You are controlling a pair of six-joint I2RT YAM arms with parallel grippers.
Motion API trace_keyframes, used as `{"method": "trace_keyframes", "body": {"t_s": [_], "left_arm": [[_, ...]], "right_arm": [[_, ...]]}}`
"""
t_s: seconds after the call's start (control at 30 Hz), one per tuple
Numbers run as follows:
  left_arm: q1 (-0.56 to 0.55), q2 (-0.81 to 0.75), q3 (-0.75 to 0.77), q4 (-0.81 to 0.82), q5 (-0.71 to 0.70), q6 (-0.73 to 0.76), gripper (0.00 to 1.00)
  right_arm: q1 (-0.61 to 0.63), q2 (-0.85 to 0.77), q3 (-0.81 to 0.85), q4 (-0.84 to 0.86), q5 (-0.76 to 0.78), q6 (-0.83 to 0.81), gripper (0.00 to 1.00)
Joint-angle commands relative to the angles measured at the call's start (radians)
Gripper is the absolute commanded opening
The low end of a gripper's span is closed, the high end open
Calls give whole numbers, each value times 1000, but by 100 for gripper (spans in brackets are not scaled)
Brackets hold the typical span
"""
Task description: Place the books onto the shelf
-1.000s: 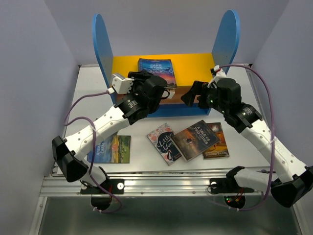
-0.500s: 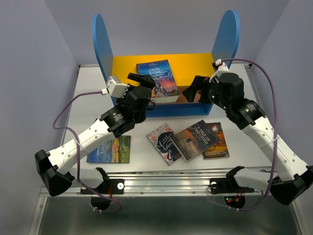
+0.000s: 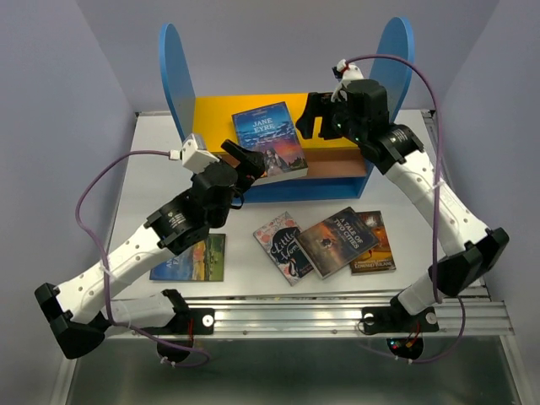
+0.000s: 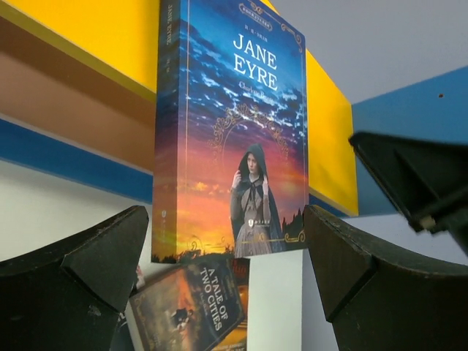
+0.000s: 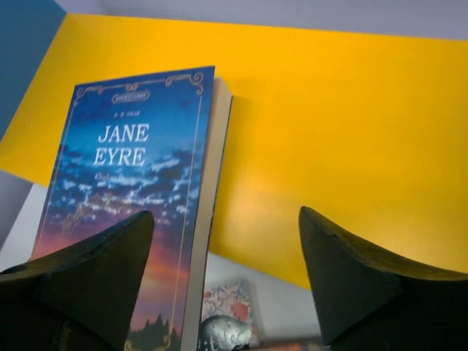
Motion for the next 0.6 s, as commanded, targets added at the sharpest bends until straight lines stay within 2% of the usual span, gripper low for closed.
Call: {"method": "trace_keyframes", "body": {"t_s": [0.0, 0.07, 0.1, 0.13, 0.2, 0.23, 0.3, 0.33, 0.37, 0.57], "left_arm": [[7, -66, 1, -53, 27, 57, 99], [13, -103, -25, -74, 36, 50, 99], [15, -116, -45, -92, 39, 45, 96], [16, -127, -55, -106, 39, 35, 85], [21, -162, -80, -137, 43, 15, 56], [22, -173, -106, -145, 45, 4, 29], [30, -199, -135, -134, 59, -2, 9], [33, -205, -149, -107, 69, -2, 3], [33, -209, -175, -88, 88, 1, 0], [59, -134, -184, -21, 137, 39, 0]], "right_arm": [[10, 89, 126, -16, 70, -84, 78], [10, 131, 178, -18, 99, -98, 63], [10, 172, 196, -20, 104, -104, 58], [10, 192, 213, -23, 102, -111, 55], [10, 249, 265, -33, 87, -117, 51], [10, 263, 281, -49, 80, -118, 49], [10, 287, 305, -53, 52, -127, 47], [10, 294, 321, -52, 23, -127, 47], [10, 310, 330, -53, 11, -127, 47], [10, 366, 396, -53, -86, -134, 44]]}}
